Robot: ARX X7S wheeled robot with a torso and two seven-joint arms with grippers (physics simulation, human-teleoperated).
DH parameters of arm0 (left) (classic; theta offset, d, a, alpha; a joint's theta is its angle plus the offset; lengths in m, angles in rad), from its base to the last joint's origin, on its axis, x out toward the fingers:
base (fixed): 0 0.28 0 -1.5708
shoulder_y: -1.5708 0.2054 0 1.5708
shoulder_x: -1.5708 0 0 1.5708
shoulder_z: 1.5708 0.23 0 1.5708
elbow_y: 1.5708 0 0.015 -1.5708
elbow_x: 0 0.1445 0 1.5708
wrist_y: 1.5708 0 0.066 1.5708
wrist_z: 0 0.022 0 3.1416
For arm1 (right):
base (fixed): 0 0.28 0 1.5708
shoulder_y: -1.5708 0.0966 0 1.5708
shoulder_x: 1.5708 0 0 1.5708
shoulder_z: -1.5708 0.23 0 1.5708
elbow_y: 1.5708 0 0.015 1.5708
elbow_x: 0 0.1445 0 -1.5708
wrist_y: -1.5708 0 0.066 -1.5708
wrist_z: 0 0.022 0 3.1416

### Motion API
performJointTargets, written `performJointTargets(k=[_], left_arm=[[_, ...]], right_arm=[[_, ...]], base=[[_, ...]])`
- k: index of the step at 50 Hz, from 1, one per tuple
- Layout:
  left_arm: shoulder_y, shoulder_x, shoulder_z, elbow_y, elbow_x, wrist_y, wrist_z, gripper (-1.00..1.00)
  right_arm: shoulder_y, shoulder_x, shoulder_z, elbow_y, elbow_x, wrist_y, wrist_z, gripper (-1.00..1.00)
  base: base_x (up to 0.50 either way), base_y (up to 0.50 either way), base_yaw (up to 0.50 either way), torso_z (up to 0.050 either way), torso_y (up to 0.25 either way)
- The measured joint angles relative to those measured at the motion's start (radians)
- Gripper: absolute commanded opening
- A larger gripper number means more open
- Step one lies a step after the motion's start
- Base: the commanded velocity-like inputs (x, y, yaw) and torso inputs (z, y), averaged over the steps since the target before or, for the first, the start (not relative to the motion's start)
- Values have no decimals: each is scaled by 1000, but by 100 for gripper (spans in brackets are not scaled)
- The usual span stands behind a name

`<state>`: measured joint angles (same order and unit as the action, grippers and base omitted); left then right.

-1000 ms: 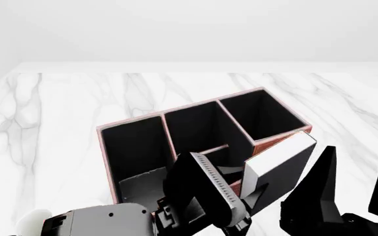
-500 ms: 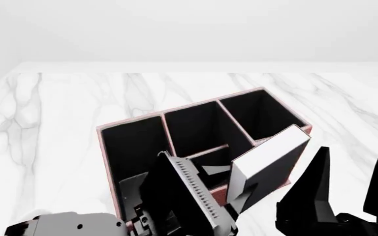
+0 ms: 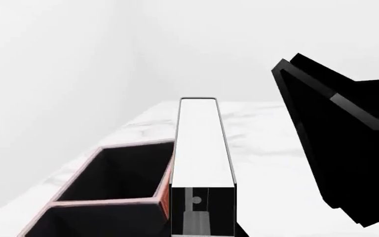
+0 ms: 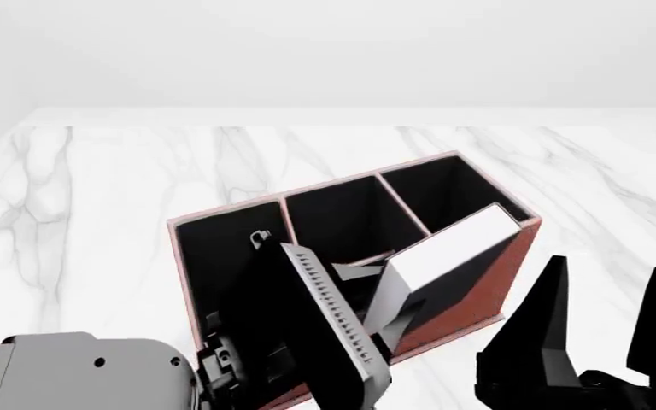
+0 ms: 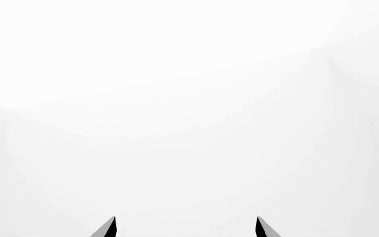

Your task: Pick up the book and place it in the back compartment of the caddy.

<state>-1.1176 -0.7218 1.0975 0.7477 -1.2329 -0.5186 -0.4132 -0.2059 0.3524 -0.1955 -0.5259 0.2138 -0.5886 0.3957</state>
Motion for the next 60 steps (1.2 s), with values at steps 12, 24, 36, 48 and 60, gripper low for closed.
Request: performJointTargets(k=[12, 24, 36, 48, 60], left_arm=[[-57, -42, -2, 8, -54, -49, 35, -100], [-100, -103, -39, -10, -154, -43, 109, -100], [-96, -135, -101, -83, -278, 27, 151, -100], [-79, -125, -119, -186, -370, 58, 190, -100], [-86, -94, -121, -279, -423, 57, 221, -100]], right_arm=[[2, 2, -4, 3, -1, 0, 2, 100], [5, 2, -10, 8, -7, 3, 4, 100], [9, 2, -16, 16, -12, 9, 7, 100], [12, 3, -22, 27, -16, 9, 8, 100], [15, 4, -27, 34, -19, 8, 10, 100]], base=[[0, 0, 0, 0, 2], [0, 0, 0, 0, 1], [0, 0, 0, 0, 1], [0, 0, 0, 1, 2], [0, 0, 0, 0, 1]])
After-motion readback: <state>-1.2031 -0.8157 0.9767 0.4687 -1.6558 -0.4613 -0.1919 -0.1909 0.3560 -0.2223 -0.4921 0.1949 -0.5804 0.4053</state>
